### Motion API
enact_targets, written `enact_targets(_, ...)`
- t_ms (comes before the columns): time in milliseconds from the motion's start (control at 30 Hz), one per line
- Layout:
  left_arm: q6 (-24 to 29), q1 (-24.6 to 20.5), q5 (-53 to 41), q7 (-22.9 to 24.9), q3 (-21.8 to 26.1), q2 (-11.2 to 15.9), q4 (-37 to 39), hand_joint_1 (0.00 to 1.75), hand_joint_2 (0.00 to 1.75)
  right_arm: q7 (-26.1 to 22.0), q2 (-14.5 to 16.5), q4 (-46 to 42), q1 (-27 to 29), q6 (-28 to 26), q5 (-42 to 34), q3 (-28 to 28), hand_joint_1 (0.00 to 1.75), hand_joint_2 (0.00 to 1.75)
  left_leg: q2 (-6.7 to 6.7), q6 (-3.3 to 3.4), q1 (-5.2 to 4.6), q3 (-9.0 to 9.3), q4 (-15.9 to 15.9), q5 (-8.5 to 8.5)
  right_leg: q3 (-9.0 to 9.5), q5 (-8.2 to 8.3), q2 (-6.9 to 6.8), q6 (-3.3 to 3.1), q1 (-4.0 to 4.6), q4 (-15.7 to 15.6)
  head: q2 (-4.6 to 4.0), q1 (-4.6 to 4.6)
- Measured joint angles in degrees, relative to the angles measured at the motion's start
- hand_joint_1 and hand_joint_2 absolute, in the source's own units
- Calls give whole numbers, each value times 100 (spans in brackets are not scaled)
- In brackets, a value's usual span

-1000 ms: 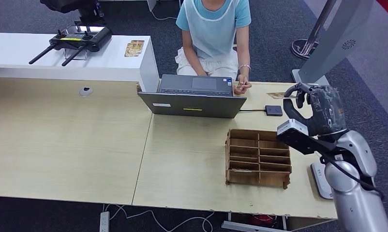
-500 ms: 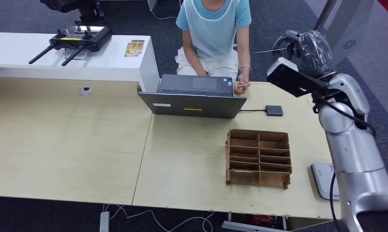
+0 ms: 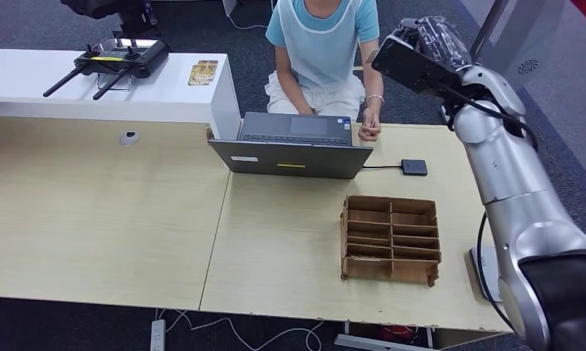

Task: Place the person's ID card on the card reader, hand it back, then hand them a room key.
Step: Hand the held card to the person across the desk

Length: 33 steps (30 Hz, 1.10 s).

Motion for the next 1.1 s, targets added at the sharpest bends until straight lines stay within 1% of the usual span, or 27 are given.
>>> enact_targets(233, -37, -1, -68, -12, -69, 18, 0, 0, 0, 154, 388, 1046, -430, -13, -73, 102, 175, 175, 0, -1, 0, 0, 0, 0, -1, 0, 1, 0, 0, 0, 1, 1)
enact_targets(467, -62, -2, -98, -10, -111, 42, 0, 0, 0, 432, 665, 1825, -712, -63, -145, 106, 174, 175, 0, -1, 0, 1, 1, 1, -2, 0, 1, 0, 0, 0, 0, 0)
enact_targets(733, -62, -1, -98, 1, -111, 52, 0, 0, 0, 729, 791, 2371, -944, -99, -56, 91, 174, 175, 0, -1, 0, 0, 1, 1, -2, 0, 1, 0, 0, -1, 1, 2)
enact_targets(1033, -60, -1, -94, 7, -111, 50, 0, 0, 0, 780, 810, 2602, -970, -191, 16, 55, 173, 175, 0, -1, 0, 0, 2, 1, -3, 0, 1, 0, 0, -1, 1, 1)
enact_targets(1067, -60, -1, -93, 8, -111, 48, 0, 0, 0, 780, 811, 2618, -970, -197, 18, 54, 164, 175, 0, -1, 0, 0, 2, 1, -3, 0, 1, 0, 0, -1, 1, 1)
enact_targets(1100, -60, -1, -93, 8, -111, 46, 0, 0, 0, 781, 811, 2634, -970, -202, 19, 52, 130, 175, 0, -1, 0, 0, 2, 1, -3, 0, 2, 0, 0, -1, 1, 1)
